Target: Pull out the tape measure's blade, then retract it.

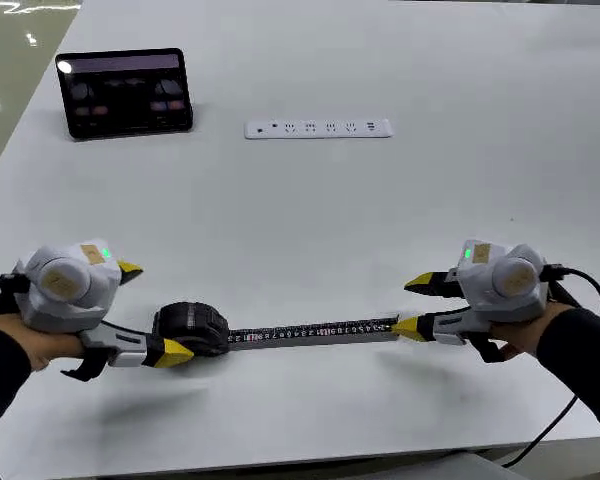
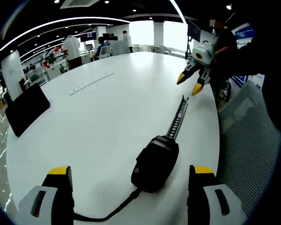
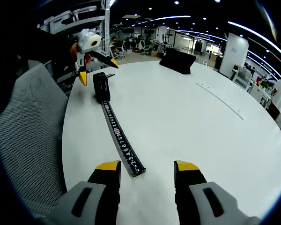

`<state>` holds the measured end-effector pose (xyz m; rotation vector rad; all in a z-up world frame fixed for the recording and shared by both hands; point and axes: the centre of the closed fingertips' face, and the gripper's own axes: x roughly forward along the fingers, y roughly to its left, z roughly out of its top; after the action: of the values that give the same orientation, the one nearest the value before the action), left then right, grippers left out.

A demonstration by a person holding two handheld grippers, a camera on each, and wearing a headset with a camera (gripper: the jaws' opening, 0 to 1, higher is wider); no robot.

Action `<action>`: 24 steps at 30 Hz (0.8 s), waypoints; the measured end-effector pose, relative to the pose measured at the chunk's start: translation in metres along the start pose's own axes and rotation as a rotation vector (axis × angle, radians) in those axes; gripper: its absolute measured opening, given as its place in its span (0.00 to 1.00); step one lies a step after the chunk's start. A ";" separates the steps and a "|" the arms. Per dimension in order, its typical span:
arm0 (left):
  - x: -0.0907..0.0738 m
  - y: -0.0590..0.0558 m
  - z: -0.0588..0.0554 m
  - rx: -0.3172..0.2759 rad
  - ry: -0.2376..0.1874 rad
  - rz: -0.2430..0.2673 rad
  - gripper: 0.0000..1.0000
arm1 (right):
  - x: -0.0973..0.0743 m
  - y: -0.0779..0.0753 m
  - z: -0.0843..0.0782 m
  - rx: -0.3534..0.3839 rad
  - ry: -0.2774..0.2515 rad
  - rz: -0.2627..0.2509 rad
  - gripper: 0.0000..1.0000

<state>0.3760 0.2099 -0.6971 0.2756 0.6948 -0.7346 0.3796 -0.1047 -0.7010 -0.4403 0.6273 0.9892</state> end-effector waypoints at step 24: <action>-0.100 0.015 -0.040 -0.229 -0.175 0.189 1.00 | -0.128 0.027 -0.072 0.246 -0.046 -0.244 1.00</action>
<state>0.3138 0.2908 -0.6607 0.0646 0.5712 -0.4867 0.2847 -0.2157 -0.6705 -0.2675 0.6287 0.6783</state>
